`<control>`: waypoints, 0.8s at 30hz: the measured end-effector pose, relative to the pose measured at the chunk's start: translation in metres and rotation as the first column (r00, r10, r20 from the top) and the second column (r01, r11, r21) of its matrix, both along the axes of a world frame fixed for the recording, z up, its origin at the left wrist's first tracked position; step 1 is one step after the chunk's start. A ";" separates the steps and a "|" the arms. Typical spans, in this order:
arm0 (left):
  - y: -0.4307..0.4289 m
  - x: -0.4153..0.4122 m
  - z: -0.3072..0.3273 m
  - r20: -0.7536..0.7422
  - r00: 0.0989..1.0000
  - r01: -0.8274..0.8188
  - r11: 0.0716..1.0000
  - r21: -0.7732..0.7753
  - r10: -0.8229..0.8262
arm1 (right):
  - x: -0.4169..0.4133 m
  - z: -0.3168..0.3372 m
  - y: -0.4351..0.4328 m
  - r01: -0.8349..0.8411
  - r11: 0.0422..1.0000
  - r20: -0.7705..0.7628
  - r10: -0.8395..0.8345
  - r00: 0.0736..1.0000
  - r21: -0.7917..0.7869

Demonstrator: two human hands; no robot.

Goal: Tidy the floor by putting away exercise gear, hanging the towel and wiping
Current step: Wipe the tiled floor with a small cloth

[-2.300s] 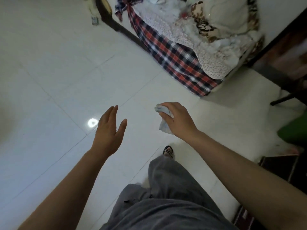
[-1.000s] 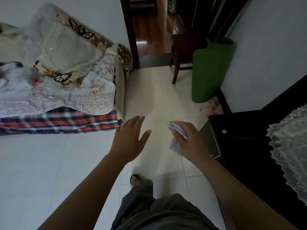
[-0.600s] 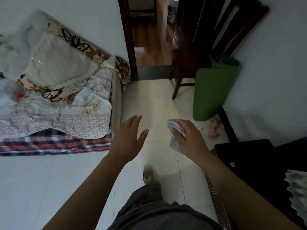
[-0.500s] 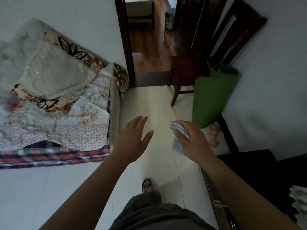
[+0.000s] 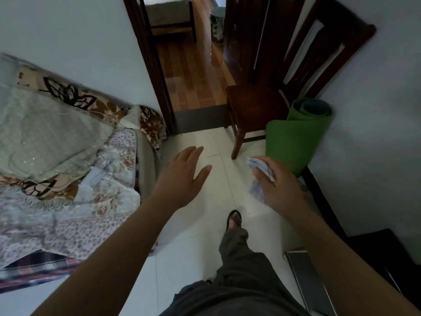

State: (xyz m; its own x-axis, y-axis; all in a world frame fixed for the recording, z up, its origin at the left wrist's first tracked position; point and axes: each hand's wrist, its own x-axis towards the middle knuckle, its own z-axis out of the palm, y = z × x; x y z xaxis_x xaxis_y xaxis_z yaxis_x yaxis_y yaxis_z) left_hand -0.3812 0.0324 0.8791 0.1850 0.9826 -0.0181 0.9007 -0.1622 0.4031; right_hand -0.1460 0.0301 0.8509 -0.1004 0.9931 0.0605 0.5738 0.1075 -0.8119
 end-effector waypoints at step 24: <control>0.382 -0.017 -0.032 0.020 0.998 -0.063 0.980 -0.190 0.067 | -0.033 -0.045 0.400 -0.087 0.993 -0.039 0.084 0.996 -0.084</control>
